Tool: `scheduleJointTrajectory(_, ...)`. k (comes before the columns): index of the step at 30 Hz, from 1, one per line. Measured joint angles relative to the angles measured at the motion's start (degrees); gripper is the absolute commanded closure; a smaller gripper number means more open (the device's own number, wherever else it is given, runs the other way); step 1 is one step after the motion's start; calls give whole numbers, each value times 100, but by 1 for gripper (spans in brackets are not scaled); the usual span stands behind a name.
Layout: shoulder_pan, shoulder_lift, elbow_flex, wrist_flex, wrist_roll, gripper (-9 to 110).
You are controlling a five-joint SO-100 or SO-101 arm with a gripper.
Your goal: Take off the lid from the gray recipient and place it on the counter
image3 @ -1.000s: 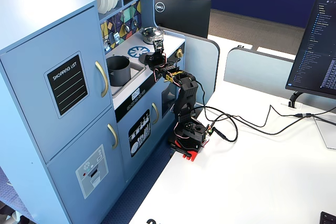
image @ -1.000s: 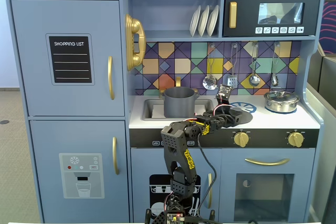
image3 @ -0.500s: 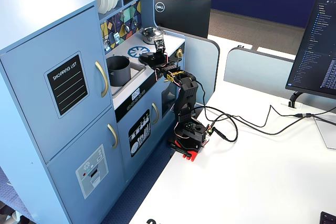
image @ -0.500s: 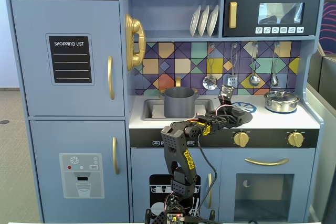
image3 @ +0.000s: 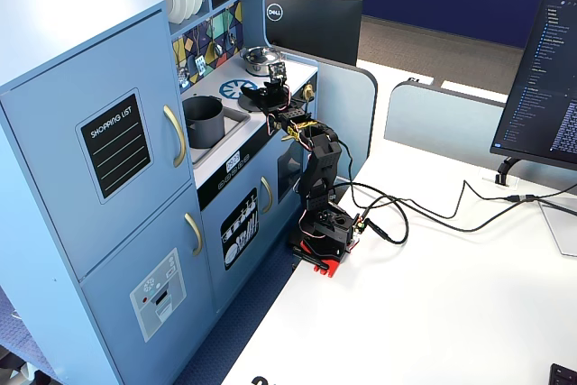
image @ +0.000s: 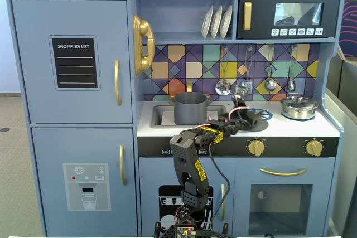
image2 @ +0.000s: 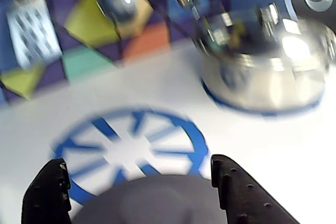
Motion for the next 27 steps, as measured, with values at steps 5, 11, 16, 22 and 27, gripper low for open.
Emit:
scheduleJointTrajectory(5,-141,949,-18,958,-9,92)
scheduleJointTrajectory(11,-1028,3085,-9,4263,193,102)
scheduleJointTrajectory(16,-2145,4544,782,6847,554,102)
scheduleJointTrajectory(22,-3120,5730,2663,7541,677,102)
scheduleJointTrajectory(27,-3551,6390,3999,7356,729,102)
